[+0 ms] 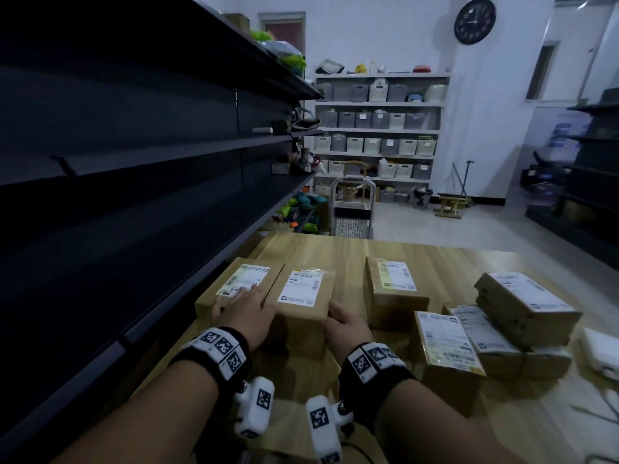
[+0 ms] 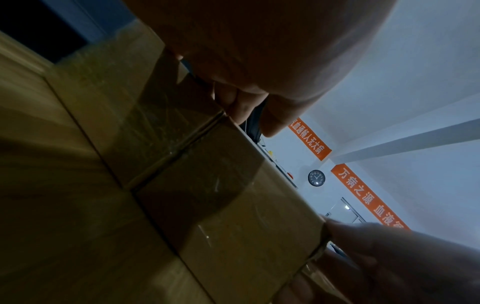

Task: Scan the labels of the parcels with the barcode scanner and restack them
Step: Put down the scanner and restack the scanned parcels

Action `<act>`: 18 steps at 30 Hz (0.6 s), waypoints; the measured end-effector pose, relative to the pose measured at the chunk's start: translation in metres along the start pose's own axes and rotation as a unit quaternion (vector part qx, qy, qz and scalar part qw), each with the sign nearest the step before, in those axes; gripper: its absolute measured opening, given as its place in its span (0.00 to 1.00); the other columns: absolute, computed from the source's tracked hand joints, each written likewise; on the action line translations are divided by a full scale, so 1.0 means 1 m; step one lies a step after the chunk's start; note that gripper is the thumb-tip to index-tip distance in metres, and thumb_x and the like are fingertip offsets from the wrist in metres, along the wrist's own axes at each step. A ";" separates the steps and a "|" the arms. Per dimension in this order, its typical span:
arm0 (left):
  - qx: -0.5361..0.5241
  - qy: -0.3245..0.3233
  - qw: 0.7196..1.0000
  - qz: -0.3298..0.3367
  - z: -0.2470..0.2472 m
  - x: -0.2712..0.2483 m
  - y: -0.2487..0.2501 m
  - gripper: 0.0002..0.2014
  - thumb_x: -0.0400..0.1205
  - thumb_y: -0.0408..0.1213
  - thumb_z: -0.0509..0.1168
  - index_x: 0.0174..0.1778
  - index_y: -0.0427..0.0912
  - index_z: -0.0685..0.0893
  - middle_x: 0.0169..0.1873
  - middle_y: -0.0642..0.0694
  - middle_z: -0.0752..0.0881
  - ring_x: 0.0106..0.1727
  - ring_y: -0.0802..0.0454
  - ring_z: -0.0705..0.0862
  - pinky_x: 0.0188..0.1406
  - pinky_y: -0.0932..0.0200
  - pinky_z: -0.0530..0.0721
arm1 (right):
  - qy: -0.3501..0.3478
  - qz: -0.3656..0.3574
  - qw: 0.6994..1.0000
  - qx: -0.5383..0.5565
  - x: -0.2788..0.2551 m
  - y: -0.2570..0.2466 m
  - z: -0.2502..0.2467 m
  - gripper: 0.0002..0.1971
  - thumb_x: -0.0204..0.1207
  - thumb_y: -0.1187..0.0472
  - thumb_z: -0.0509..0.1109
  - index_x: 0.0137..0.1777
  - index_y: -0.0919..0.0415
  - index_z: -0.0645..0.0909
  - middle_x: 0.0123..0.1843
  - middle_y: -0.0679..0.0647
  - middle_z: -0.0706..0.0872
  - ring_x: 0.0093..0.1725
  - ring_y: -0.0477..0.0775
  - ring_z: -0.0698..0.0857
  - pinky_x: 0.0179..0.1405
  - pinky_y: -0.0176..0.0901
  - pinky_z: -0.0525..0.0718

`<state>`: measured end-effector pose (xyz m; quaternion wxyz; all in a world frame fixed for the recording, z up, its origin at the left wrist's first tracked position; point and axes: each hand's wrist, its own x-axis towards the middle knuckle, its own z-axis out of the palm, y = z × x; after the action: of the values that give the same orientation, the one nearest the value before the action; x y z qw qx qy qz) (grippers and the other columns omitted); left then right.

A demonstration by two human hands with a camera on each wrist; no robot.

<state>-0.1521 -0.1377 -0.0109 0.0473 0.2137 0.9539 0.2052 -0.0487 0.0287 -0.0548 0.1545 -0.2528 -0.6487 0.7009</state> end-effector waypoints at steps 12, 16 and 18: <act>0.011 -0.004 1.000 0.006 0.009 0.002 0.000 0.33 0.91 0.55 0.54 0.95 0.54 0.65 0.99 0.55 0.54 0.99 0.51 0.48 0.96 0.30 0.38 | 0.005 0.009 1.000 0.022 -0.009 -0.013 -0.003 0.21 0.83 0.68 0.75 0.67 0.39 0.87 0.55 0.43 0.95 0.58 0.52 0.93 0.61 0.58 0.95; -0.178 0.080 0.981 -0.013 0.001 -0.011 0.001 0.29 0.87 0.54 0.61 0.85 0.52 0.80 0.90 0.45 0.75 0.90 0.40 0.72 0.92 0.30 0.67 | 0.035 -0.036 0.999 -0.010 -0.019 -0.024 -0.013 0.27 0.88 0.61 0.72 0.85 0.47 0.76 0.75 0.50 0.88 0.55 0.44 0.87 0.46 0.37 0.88; -0.283 0.140 0.949 -0.003 -0.004 -0.021 0.011 0.27 0.83 0.54 0.64 0.80 0.53 0.84 0.78 0.46 0.86 0.76 0.42 0.85 0.78 0.33 0.85 | 0.054 -0.069 0.996 -0.007 -0.019 -0.030 -0.024 0.27 0.87 0.57 0.72 0.86 0.48 0.75 0.79 0.52 0.86 0.66 0.50 0.87 0.60 0.45 0.89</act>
<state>-0.1293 -0.1395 -0.0023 -0.0272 0.1579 0.8544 0.4943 -0.0232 0.0423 -0.0226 0.2349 -0.2461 -0.6605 0.6693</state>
